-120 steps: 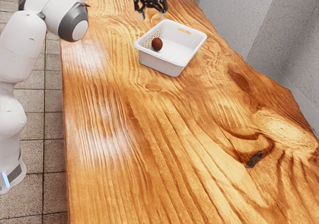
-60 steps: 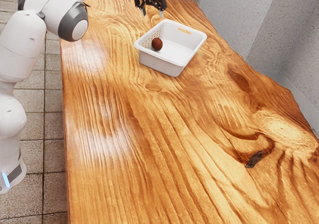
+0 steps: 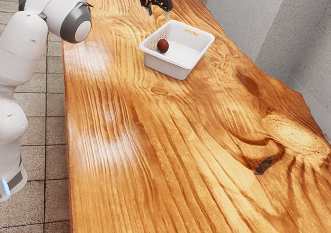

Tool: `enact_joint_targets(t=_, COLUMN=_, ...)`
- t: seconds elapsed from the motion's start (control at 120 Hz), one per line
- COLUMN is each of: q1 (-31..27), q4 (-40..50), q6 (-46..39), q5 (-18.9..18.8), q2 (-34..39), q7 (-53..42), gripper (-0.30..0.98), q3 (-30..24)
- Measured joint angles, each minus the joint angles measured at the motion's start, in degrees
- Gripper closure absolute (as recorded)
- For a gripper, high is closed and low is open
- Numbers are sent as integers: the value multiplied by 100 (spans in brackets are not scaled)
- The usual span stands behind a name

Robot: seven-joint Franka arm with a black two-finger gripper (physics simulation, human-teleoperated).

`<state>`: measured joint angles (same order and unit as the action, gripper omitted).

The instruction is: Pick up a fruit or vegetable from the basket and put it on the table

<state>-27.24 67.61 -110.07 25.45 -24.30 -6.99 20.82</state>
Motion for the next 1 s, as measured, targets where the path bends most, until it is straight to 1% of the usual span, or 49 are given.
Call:
enact_joint_targets(t=0.492, q1=-4, q4=2, q6=-65, q5=-7, q2=0, q7=-275, gripper=0, q3=0)
enact_joint_targets(t=0.767, q1=0, q4=29, q6=-17, q5=-66, q2=8, q7=-1243, gripper=0, q3=-17)
enact_joint_targets(t=1.0, q1=0, q4=31, q6=3, q5=-79, q2=9, q7=-1847, gripper=0, q3=-1)
